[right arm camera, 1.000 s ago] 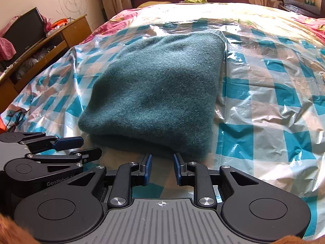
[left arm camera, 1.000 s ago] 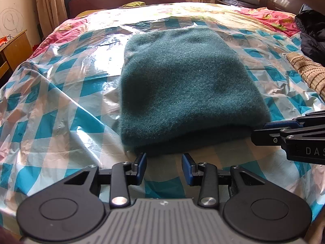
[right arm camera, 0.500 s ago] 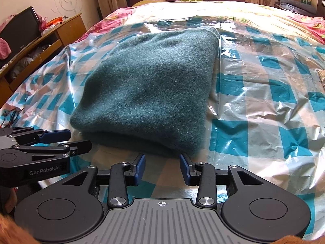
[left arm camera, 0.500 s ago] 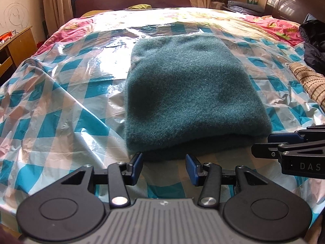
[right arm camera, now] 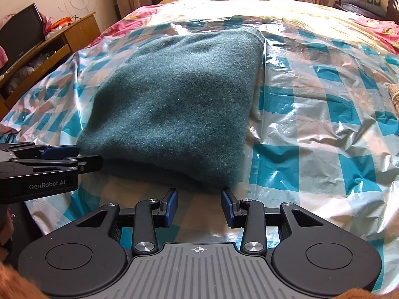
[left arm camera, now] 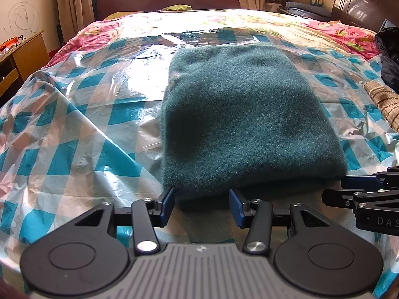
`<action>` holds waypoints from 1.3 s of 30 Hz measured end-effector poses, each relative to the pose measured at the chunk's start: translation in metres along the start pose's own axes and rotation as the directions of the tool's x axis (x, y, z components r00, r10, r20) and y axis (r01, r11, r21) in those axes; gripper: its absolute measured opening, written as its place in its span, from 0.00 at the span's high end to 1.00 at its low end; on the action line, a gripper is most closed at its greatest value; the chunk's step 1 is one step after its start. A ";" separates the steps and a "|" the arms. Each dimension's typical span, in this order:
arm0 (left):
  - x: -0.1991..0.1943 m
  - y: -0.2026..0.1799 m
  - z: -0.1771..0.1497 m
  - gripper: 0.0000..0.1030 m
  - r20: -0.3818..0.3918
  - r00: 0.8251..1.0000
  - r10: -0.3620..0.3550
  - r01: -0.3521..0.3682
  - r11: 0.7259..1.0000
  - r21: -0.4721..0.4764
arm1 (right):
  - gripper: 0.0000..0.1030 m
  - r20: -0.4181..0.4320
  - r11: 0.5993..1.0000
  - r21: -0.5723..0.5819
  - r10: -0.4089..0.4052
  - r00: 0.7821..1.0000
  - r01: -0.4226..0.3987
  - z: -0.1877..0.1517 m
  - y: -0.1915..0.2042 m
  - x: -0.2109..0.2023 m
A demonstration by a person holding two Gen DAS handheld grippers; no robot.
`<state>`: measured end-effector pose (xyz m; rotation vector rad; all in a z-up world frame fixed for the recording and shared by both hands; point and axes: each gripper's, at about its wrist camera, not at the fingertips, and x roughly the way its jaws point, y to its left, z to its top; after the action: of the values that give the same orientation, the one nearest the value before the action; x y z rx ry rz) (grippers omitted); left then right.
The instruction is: Fold small clothes
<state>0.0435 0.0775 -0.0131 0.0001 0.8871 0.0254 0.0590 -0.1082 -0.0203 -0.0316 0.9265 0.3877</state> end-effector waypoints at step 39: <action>0.004 -0.006 0.000 0.43 -0.021 1.000 0.009 -0.008 1.000 0.017 | 0.55 -0.003 0.999 0.001 -0.037 0.999 0.037 0.003 -0.006 0.010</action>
<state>0.0461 0.0716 -0.0161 0.0195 0.9085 0.0259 0.0690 -0.1098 -0.0275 -0.0481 0.9281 0.3532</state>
